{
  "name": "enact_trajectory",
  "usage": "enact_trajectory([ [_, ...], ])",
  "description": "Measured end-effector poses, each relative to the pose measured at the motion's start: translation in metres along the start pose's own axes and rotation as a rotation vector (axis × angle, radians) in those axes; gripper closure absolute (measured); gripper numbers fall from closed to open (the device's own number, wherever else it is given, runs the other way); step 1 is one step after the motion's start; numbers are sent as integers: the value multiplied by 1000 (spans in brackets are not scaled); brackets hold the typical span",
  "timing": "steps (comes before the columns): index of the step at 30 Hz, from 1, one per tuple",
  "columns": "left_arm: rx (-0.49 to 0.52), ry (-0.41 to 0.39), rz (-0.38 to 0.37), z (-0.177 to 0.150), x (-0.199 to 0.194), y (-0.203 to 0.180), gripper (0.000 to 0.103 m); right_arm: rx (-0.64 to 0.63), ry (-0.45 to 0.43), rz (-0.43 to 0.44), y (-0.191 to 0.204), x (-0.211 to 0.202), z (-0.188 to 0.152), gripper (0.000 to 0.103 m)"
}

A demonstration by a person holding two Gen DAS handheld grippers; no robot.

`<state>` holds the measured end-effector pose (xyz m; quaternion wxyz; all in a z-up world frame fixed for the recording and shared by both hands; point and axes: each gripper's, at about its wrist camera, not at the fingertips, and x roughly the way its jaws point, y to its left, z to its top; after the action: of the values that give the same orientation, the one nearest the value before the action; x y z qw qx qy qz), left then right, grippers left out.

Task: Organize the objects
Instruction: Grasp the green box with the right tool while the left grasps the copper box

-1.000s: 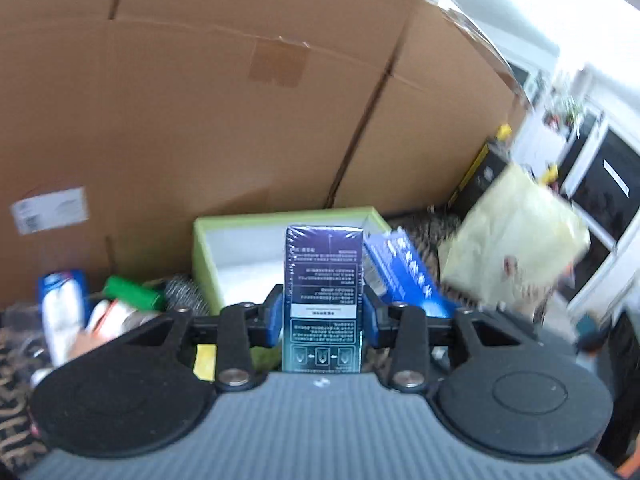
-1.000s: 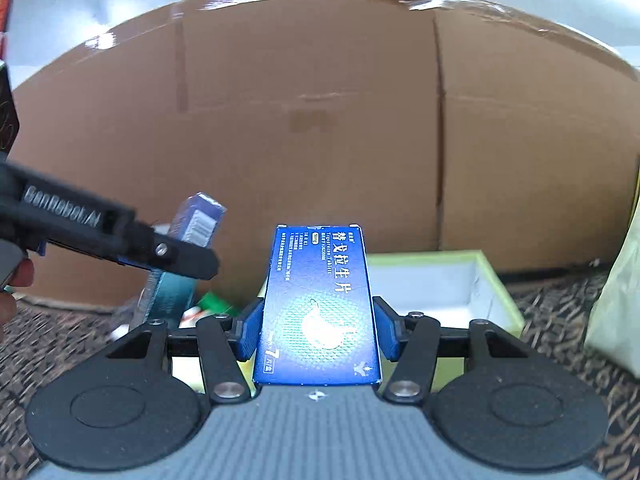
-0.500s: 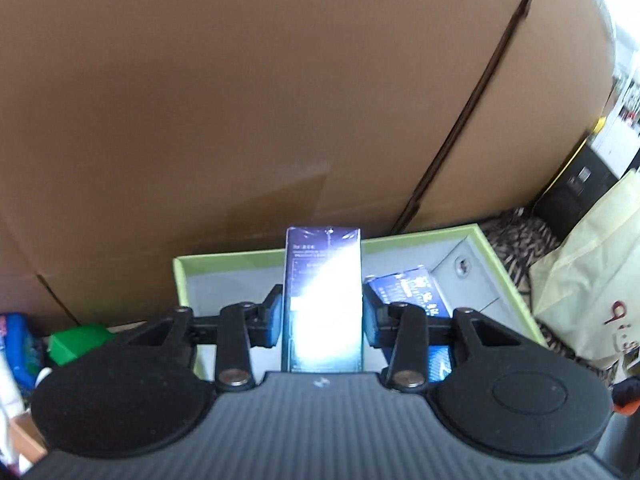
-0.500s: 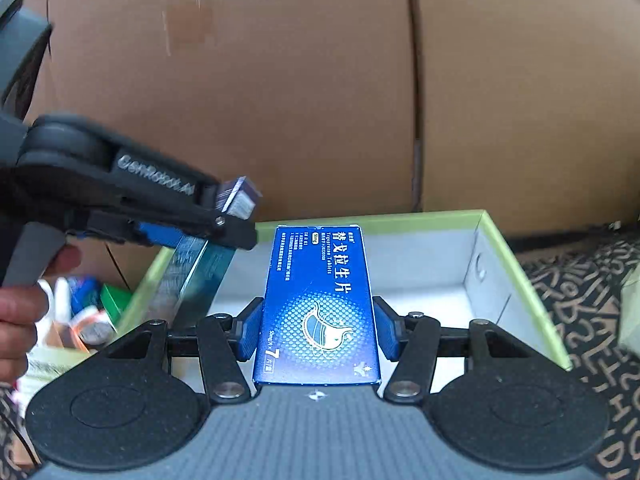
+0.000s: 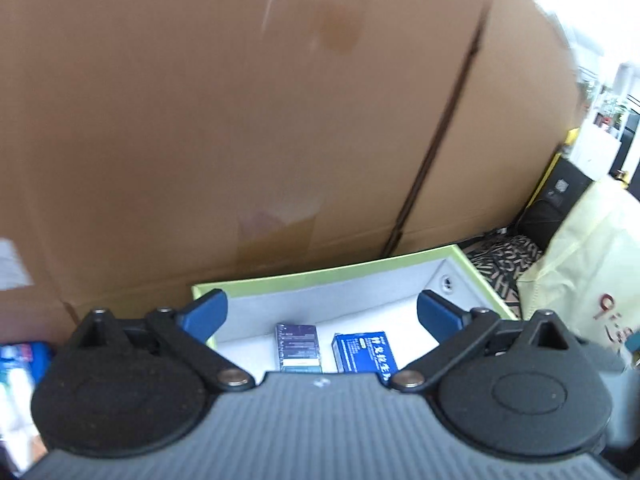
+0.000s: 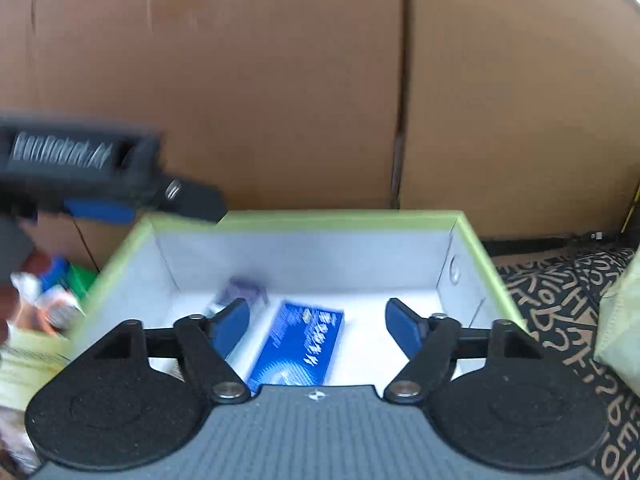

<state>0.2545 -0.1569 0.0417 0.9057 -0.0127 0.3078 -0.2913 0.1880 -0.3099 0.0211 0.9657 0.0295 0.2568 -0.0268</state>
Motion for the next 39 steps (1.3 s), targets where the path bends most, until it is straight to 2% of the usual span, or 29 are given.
enact_trajectory([
  [4,60,-71,2,-26,-60,-8,0,45,-99,45,8,-59,-1,15],
  [7,54,-81,23,-49,-102,-7,0,42,-150,102,23,-95,-13,13],
  [11,29,-64,79,-90,-148,-2,0,40,-165,171,53,-123,-40,9],
  [12,28,-68,93,-97,-175,14,0,41,-156,185,60,-128,-48,8],
  [14,28,-60,123,-127,-190,24,0,41,-128,206,68,-133,-64,8],
  [15,23,-44,132,-135,-210,44,0,43,-108,217,83,-139,-79,8],
  [18,43,-2,169,-175,-214,56,0,36,-20,244,104,-125,-106,8],
  [21,112,10,185,-197,-214,64,0,-26,50,229,124,-94,-131,8],
  [25,182,-2,170,-199,-203,67,3,-115,87,191,147,-66,-137,9],
  [29,153,43,132,-188,-174,77,9,-127,99,200,147,-55,-135,14],
  [30,144,56,124,-186,-168,79,13,-136,99,192,146,-56,-134,21],
  [31,137,70,123,-186,-162,82,16,-141,112,182,146,-54,-135,39],
  [33,128,93,121,-184,-152,86,21,-121,127,186,141,-57,-137,39],
  [35,120,114,111,-185,-143,88,33,-100,140,193,135,-69,-138,39],
  [37,92,147,108,-186,-135,90,51,-110,131,195,131,-84,-142,39],
  [39,91,145,113,-189,-134,89,55,-125,132,186,128,-97,-147,39],
])
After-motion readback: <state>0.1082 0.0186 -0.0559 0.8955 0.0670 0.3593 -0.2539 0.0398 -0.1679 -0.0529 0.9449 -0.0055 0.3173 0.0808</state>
